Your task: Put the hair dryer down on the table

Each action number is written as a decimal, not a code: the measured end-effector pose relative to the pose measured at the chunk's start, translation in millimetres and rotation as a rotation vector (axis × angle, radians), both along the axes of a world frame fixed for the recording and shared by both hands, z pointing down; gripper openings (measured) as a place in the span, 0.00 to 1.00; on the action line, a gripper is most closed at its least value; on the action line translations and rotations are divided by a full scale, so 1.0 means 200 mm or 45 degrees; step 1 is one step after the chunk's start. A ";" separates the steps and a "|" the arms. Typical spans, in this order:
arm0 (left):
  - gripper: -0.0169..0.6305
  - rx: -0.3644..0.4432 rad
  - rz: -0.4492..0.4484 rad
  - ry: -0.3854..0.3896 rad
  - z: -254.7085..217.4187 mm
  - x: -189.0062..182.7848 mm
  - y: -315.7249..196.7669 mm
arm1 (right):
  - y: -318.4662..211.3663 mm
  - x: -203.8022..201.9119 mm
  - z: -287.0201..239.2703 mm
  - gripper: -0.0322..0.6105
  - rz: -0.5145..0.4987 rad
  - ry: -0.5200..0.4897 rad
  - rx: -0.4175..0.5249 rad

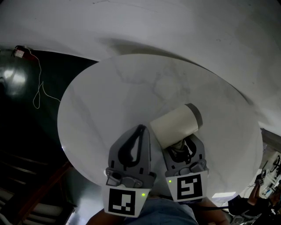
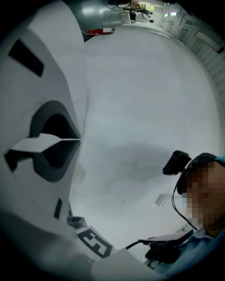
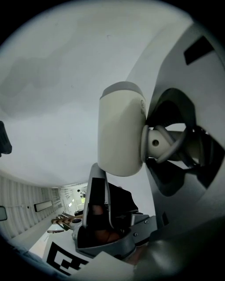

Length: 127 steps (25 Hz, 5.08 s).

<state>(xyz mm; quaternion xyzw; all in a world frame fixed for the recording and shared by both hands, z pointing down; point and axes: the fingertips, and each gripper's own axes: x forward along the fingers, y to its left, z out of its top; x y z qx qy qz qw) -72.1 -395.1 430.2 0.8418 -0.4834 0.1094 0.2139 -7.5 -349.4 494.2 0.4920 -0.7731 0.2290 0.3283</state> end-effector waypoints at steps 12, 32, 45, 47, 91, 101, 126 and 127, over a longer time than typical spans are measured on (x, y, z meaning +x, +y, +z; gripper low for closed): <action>0.05 -0.018 -0.029 -0.003 0.02 -0.07 0.02 | 0.04 -0.04 0.10 0.40 -0.054 0.068 -0.096; 0.05 -0.022 -0.072 0.001 0.01 -0.12 0.03 | 0.11 -0.06 0.24 0.41 -0.174 0.245 -0.228; 0.05 0.025 -0.078 -0.015 0.02 -0.08 0.11 | 0.15 0.03 0.32 0.44 -0.174 0.203 -0.232; 0.05 0.036 -0.074 -0.013 -0.01 -0.09 0.13 | 0.15 0.03 0.28 0.44 -0.159 0.205 -0.208; 0.05 0.569 0.211 -0.010 -0.96 0.23 0.68 | 0.47 0.16 -1.24 0.07 0.173 -0.389 0.889; 0.05 0.566 0.228 -0.015 -0.94 0.23 0.68 | 0.48 0.16 -1.22 0.07 0.166 -0.351 0.874; 0.05 0.540 0.237 0.002 -0.92 0.26 0.63 | 0.43 0.16 -1.21 0.07 0.163 -0.344 0.854; 0.05 0.541 0.238 0.003 -0.92 0.26 0.63 | 0.43 0.17 -1.20 0.07 0.165 -0.343 0.855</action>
